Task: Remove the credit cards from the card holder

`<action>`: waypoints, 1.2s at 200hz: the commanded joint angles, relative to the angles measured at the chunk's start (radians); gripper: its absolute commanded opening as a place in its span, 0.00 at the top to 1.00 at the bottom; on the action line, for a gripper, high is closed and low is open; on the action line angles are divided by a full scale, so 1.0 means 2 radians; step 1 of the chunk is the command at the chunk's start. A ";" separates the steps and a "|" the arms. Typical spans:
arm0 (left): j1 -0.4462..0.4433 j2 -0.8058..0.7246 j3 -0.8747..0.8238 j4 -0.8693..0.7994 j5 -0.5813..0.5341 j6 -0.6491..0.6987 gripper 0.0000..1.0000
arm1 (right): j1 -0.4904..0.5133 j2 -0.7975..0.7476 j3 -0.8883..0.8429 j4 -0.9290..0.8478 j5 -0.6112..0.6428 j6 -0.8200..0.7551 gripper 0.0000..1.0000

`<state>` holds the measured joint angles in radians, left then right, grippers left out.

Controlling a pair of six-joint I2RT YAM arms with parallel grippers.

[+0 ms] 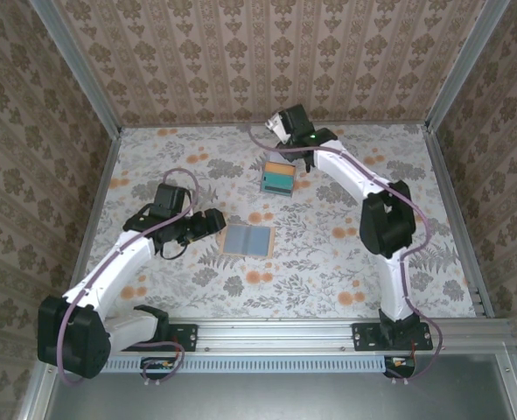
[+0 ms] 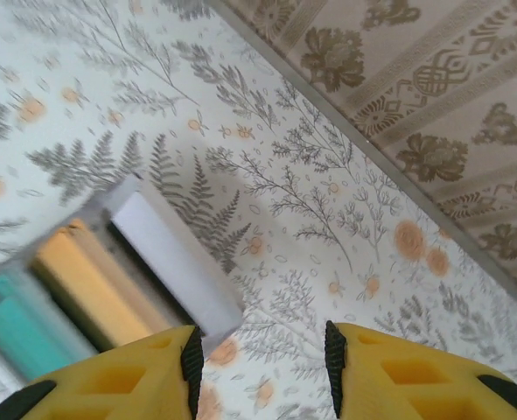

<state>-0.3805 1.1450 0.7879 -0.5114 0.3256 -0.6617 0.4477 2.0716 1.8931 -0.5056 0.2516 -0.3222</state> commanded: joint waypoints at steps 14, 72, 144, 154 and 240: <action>-0.022 0.040 -0.004 0.044 0.022 -0.006 0.22 | 0.012 -0.108 -0.093 -0.022 -0.072 0.199 0.70; -0.035 0.110 0.001 0.078 0.021 -0.002 0.25 | 0.062 -0.218 -0.315 0.048 -0.188 0.400 0.92; -0.059 0.169 0.007 0.089 0.015 0.010 0.26 | 0.116 -0.184 -0.431 0.151 -0.235 0.531 1.00; -0.060 0.173 0.006 0.087 0.009 0.010 0.26 | 0.118 -0.172 -0.432 0.161 -0.239 0.537 1.00; -0.081 0.200 -0.010 0.111 0.014 0.003 0.27 | 0.120 -0.094 -0.437 0.181 -0.237 0.571 1.00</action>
<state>-0.5209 1.5154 0.7723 -0.3138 0.3351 -0.6586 0.6800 1.8435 1.0290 -0.1520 -0.2073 0.7830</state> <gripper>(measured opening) 0.737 0.066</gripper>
